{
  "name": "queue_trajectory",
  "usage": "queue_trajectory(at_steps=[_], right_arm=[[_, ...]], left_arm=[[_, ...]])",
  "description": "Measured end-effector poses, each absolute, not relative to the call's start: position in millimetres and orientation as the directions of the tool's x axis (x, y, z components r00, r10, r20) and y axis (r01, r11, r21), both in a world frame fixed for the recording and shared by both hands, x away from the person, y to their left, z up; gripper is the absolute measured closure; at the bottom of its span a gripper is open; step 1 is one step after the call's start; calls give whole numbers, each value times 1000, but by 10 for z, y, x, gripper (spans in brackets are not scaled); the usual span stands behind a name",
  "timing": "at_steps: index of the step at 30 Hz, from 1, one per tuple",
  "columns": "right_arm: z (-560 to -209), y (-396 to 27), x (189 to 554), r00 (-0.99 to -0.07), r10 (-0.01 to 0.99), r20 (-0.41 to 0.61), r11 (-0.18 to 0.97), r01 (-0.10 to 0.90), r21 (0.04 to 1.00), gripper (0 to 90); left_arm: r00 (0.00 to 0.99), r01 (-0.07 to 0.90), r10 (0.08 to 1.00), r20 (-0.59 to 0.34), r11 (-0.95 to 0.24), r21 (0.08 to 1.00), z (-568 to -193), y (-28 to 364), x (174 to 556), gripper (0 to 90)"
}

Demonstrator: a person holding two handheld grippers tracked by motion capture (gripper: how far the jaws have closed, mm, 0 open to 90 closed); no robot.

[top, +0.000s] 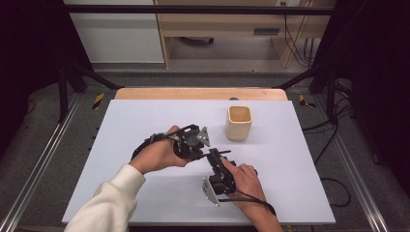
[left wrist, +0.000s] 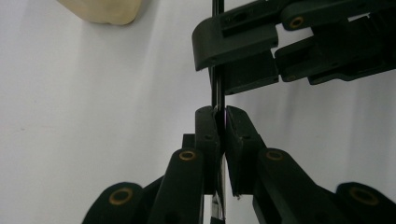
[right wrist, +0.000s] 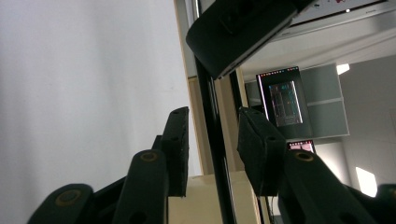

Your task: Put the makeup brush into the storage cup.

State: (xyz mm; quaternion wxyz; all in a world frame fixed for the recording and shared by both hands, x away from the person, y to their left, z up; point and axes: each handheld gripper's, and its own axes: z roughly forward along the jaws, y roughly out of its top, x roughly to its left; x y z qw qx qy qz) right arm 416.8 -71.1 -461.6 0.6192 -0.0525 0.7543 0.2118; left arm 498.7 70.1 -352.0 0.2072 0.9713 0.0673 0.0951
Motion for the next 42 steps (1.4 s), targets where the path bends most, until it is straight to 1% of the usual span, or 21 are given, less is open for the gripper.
queue_trajectory(at_steps=[7, 8, 10, 11, 13, 14, 15, 16, 17, 19, 22, 24, 25, 26, 27, 29, 31, 32, 37, 38, 42], right_arm=[[-4576, -699, 4180, -243, 123, -962, 905, -371, 209, 794], [-4599, -691, 4168, -262, 164, -951, 899, -357, 253, 809], [-4604, -689, 4174, -284, 157, -946, 896, -362, 258, 833], [-4590, -696, 4179, -275, 118, -954, 904, -368, 218, 835], [-4595, -701, 4184, -291, 136, -947, 899, -366, 241, 836], [-4596, -710, 4181, -286, 146, -947, 903, -352, 245, 836], [-4582, -735, 4198, -290, 134, -948, 902, -360, 238, 836], [-4582, -735, 4198, -290, 134, -948, 902, -360, 238, 836], [-4587, -760, 4209, -308, 137, -941, 904, -349, 246, 836], [-4594, -779, 4210, -312, 140, -940, 906, -342, 248, 836], [-4614, -853, 4227, -321, 186, -929, 903, -316, 290, 836], [-4611, -875, 4231, -330, 189, -925, 904, -309, 295, 836], [-4615, -916, 4240, -332, 201, -921, 903, -301, 306, 836], [-4615, -916, 4240, -332, 201, -921, 903, -301, 306, 836], [-4602, -963, 4256, -318, 196, -928, 906, -303, 295, 836], [-4595, -995, 4259, -324, 208, -923, 904, -296, 308, 835], [-4592, -1014, 4262, -332, 220, -917, 900, -293, 322, 835], [-4588, -1051, 4258, -342, 255, -904, 891, -280, 357, 835], [-4560, -1119, 4272, -349, 267, -898, 889, -271, 369, 835], [-4567, -1129, 4261, -364, 304, -880, 880, -246, 406, 835], [-4559, -1168, 4276, -372, 315, -873, 872, -250, 421, 835]], left_arm=[[974, 90, 166, 151, -905, 415, -3530, 698, 4979, 841], [975, 91, 166, 149, -905, 417, -3533, 699, 4979, 841], [975, 93, 169, 146, -901, 424, -3533, 705, 4982, 840], [975, 95, 170, 144, -900, 426, -3530, 709, 4983, 838], [973, 93, 175, 148, -893, 440, -3526, 723, 4981, 829], [971, 100, 187, 150, -885, 455, -3522, 733, 4978, 807], [967, 111, 205, 151, -874, 473, -3512, 747, 4979, 716], [961, 126, 231, 155, -857, 499, -3504, 766, 4984, 716], [954, 139, 256, 156, -839, 526, -3492, 791, 4993, 627], [939, 146, 295, 178, -809, 570, -3463, 859, 5019, 592], [917, 175, 360, 173, -751, 637, -3405, 976, 5043, 443], [901, 179, 398, 174, -704, 687, -3377, 1055, 5043, 412], [889, 186, 424, 174, -681, 708, -3366, 1092, 5040, 336], [879, 185, 441, 181, -665, 723, -3358, 1134, 5041, 336], [861, 195, 477, 179, -633, 750, -3353, 1201, 5034, 281], [852, 193, 488, 190, -629, 753, -3346, 1259, 5033, 225], [836, 199, 519, 177, -587, 785, -3370, 1332, 5016, 210], [832, 197, 526, 179, -580, 790, -3378, 1373, 5008, 153], [799, 186, 573, 184, -526, 830, -3479, 1512, 4959, 101], [786, 182, 593, 174, -491, 852, -3520, 1568, 4938, 82], [771, 172, 613, 172, -462, 870, -3565, 1641, 4893, 60]])
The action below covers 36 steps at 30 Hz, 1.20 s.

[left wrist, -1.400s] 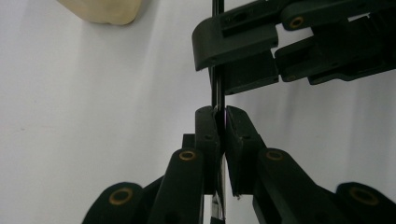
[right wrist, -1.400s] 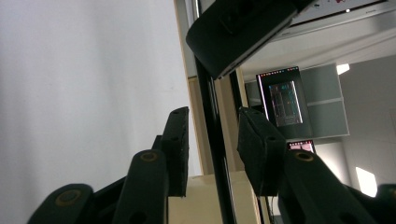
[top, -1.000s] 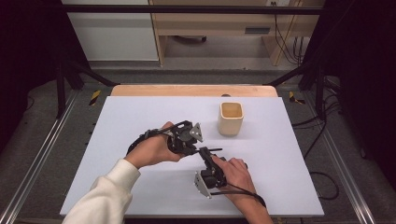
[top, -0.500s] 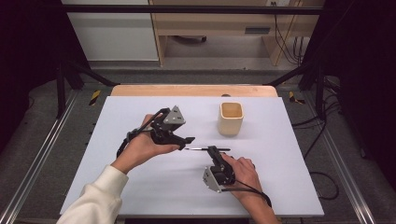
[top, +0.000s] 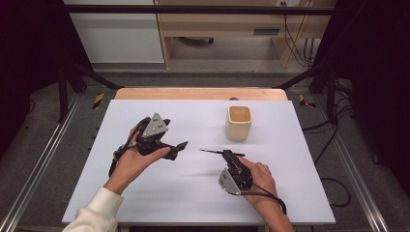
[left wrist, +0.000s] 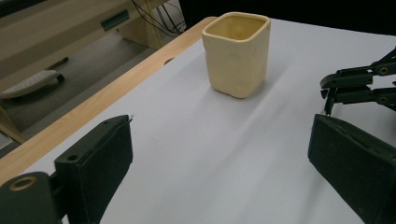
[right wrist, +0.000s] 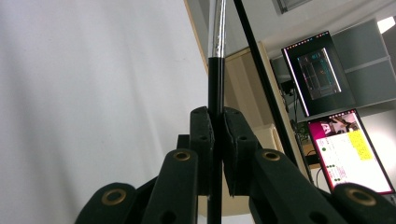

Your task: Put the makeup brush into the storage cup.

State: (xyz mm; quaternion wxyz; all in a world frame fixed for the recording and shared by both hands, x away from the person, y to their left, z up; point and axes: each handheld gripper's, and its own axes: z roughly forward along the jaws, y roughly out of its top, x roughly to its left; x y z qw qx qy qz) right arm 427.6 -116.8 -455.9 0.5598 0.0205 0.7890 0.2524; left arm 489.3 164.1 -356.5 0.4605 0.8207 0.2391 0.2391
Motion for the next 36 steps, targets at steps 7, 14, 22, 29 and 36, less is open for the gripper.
queue_trajectory(at_steps=[7, 14, 22, 29, 36], right_arm=[[-4505, -1220, 4290, -387, 364, -847, 849, -236, 473, 835], [-4384, -1345, 4331, -408, 446, -797, 803, -211, 557, 835], [-4300, -1419, 4367, -440, 513, -737, 751, -186, 634, 835], [-4167, -1525, 4439, -467, 594, -654, 677, -148, 721, 835], [-4051, -1627, 4497, -482, 654, -584, 613, -114, 781, 835]], left_arm=[[735, 153, 655, 173, -409, 900, -3638, 1753, 4804, 46], [698, 137, 693, 183, -379, 915, -3768, 1833, 4707, 44], [653, 87, 734, 186, -317, 944, -3886, 1977, 4598, 44], [626, 73, 759, 176, -283, 956, -3961, 2119, 4538, 42], [615, 72, 776, 137, -229, 971, -4094, 2250, 4533, 42]])
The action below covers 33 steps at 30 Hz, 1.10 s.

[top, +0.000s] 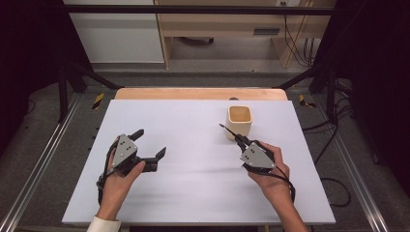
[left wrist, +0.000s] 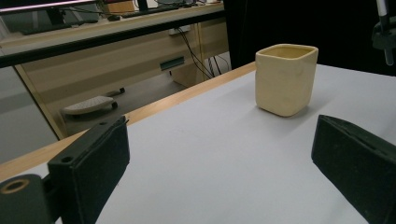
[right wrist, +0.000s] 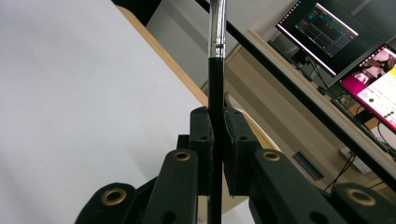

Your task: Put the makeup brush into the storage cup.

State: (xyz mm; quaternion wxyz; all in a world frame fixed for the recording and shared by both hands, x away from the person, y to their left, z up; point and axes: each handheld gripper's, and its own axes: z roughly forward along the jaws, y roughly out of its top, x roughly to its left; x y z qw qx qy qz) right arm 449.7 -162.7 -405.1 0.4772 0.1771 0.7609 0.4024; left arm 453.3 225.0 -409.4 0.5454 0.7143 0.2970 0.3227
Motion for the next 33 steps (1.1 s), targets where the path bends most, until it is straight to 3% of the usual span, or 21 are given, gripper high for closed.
queue_trajectory(at_steps=[3, 33], right_arm=[[-4005, -1670, 4514, -484, 676, -555, 584, -107, 805, 835], [-3758, -1833, 4709, -503, 740, -446, 483, -64, 873, 835]], left_arm=[[613, 66, 773, 165, -257, 964, -4111, 2274, 4548, 41], [602, 104, 791, 113, -217, 971, -4243, 2396, 4566, 34]])
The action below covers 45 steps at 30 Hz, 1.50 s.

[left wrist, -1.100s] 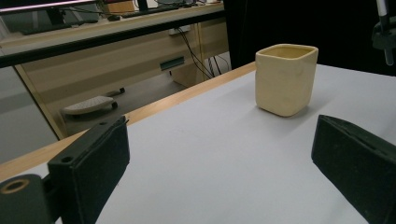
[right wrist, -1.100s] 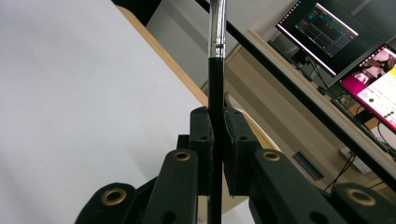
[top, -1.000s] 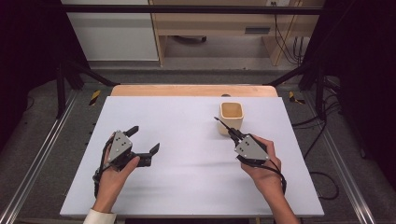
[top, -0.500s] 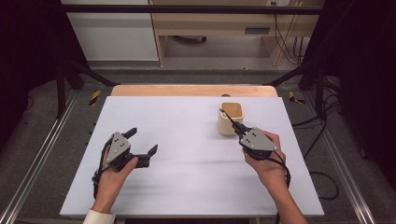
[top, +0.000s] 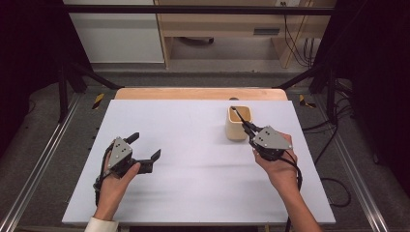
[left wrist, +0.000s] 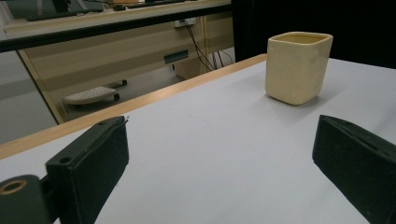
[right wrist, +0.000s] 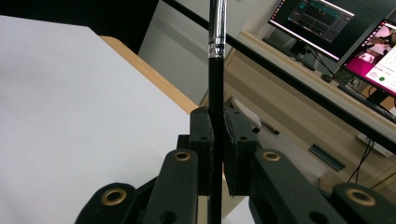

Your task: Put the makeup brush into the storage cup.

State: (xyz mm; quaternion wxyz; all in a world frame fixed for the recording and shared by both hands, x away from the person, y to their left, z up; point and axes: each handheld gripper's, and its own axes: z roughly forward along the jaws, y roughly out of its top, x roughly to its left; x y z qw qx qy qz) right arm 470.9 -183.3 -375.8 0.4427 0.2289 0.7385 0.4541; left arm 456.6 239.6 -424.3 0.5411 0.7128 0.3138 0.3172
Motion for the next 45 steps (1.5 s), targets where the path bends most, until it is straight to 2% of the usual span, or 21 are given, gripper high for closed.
queue_trajectory(at_steps=[12, 45], right_arm=[[-3739, -1831, 4751, -507, 746, -432, 470, -60, 881, 836], [-3612, -1814, 5078, -519, 799, -304, 350, -10, 937, 836]], left_arm=[[602, 106, 791, 109, -214, 971, -4258, 2416, 4573, 33], [599, 109, 795, 95, -198, 974, -4310, 2461, 4588, 26]])
